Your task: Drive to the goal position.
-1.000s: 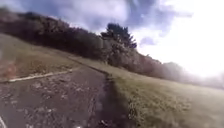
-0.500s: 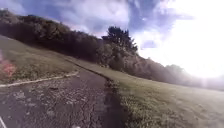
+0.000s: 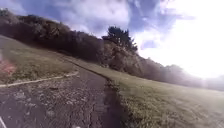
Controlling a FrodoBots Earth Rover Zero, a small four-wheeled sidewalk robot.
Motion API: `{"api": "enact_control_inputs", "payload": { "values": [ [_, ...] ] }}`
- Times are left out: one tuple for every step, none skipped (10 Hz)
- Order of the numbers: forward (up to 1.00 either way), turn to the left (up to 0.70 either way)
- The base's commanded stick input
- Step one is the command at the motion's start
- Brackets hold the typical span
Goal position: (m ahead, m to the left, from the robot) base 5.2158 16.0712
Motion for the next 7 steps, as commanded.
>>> {"api": "enact_control_inputs", "payload": {
  "values": [
    [0.7, 0.0],
    [0.7, 0.0],
    [0.7, 0.0],
    [0.7, 0.0],
    [0.7, 0.0],
    [0.7, 0.0],
    [0.7, 0.0]
  ]
}}
